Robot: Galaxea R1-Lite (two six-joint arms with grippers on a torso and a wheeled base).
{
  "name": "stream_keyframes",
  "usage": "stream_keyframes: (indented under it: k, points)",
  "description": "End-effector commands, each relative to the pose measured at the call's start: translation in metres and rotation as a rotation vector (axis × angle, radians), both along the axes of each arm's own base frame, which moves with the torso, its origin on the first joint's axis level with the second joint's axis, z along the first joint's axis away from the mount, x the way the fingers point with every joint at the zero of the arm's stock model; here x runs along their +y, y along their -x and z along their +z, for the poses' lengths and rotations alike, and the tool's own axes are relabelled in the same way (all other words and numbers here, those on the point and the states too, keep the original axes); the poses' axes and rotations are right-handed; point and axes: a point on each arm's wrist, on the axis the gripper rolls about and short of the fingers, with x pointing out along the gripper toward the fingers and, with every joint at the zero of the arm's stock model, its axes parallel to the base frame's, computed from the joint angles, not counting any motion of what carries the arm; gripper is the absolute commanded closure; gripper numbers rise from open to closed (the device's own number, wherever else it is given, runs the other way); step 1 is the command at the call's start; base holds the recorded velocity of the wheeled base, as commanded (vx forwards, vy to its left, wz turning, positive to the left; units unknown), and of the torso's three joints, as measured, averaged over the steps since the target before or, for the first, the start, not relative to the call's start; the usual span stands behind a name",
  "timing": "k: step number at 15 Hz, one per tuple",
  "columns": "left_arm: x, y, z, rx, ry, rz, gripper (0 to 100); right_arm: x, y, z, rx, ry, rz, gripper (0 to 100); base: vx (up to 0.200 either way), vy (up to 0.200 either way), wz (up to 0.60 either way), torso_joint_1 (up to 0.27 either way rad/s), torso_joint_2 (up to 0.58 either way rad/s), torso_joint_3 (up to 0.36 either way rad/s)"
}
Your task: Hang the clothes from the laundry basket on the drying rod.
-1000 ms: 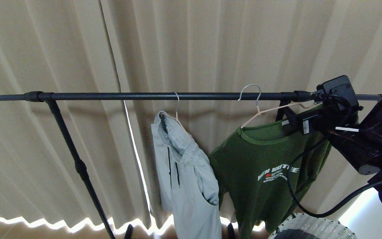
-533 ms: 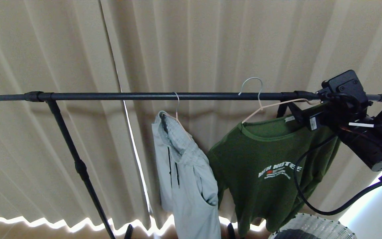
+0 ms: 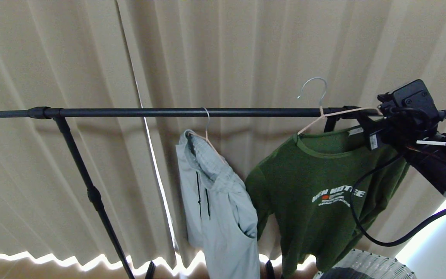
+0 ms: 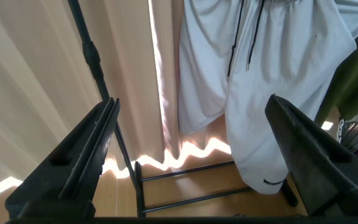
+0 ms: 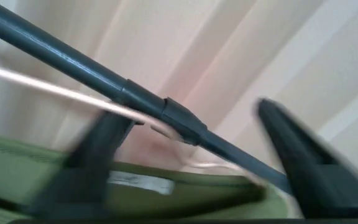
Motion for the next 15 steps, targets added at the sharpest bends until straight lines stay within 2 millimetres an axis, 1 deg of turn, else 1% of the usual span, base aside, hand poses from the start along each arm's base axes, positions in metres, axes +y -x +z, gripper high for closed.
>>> stream_keyframes:
  k: [1, 9, 11, 12, 14, 15]
  points:
    - [0.0, 0.0, 0.0, 0.002, 0.0, 0.0, 0, 0.0, 0.002, 0.002, -0.008, 0.0, 0.001, 100, 0.0, 0.0, 0.0, 0.0, 0.0, 0.0]
    - [0.0, 0.0, 0.0, 0.002, 0.0, -0.001, 0, -0.001, 0.003, 0.003, -0.008, 0.0, 0.001, 100, 0.0, 0.0, 0.0, 0.0, 0.0, 0.0]
    - [0.0, 0.0, 0.0, 0.002, 0.0, 0.0, 0, -0.004, 0.005, 0.004, 0.007, 0.003, -0.016, 100, 0.0, 0.0, 0.0, 0.0, 0.0, 0.0]
    - [0.0, 0.0, 0.0, 0.002, -0.001, -0.001, 0, -0.01, 0.012, 0.006, 0.072, 0.022, -0.03, 100, 0.0, 0.0, 0.0, 0.0, 0.0, 0.0]
    - [0.0, 0.0, 0.0, 0.001, -0.004, -0.006, 0, -0.012, 0.025, 0.008, 0.171, 0.041, -0.044, 100, 0.0, 0.0, 0.0, 0.0, 0.0, 0.0]
    - [0.0, 0.0, 0.0, 0.001, -0.004, -0.005, 0, -0.013, 0.026, 0.007, 0.183, 0.043, -0.048, 100, 0.0, 0.0, 0.0, 0.0, 0.0, 0.0]
